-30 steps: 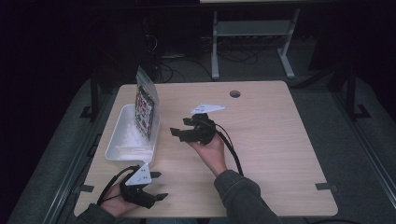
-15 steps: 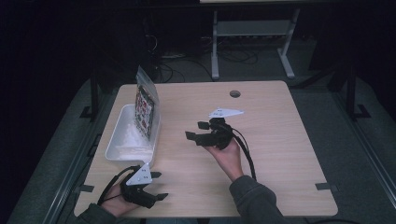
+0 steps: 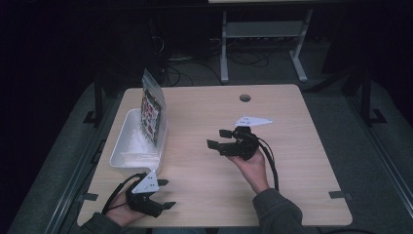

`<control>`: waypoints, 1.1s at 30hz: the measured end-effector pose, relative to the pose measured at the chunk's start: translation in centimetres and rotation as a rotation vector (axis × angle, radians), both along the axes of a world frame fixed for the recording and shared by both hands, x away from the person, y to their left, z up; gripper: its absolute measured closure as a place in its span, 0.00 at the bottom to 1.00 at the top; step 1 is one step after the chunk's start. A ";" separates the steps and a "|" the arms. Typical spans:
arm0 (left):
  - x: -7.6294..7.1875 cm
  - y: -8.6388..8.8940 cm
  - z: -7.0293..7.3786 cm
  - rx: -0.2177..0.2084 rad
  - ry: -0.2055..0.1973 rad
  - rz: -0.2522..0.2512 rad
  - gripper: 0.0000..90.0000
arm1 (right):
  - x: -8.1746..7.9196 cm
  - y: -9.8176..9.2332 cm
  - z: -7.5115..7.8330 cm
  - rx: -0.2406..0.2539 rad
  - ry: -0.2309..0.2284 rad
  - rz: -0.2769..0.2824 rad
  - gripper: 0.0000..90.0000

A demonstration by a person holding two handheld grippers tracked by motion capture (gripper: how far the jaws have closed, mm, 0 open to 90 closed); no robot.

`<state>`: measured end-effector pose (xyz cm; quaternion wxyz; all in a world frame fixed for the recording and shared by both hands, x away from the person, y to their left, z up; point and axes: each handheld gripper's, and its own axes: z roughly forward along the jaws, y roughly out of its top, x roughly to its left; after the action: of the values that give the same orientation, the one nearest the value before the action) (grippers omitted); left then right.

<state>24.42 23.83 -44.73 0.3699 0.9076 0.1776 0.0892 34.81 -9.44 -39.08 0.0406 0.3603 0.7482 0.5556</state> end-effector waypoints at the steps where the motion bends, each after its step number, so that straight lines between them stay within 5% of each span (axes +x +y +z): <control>1: 0.0 0.0 0.0 0.001 -0.001 -0.002 0.28 | -0.1 -0.3 0.0 -0.002 0.001 -0.002 0.30; 33: 0.0 -0.1 0.0 -0.011 -0.013 0.007 0.27 | -3.8 -7.5 -2.0 -0.085 0.055 -0.031 0.29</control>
<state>24.47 23.73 -44.75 0.3756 0.9044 0.1787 0.0955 31.05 -16.96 -41.12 0.0438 0.3851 0.7664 0.5123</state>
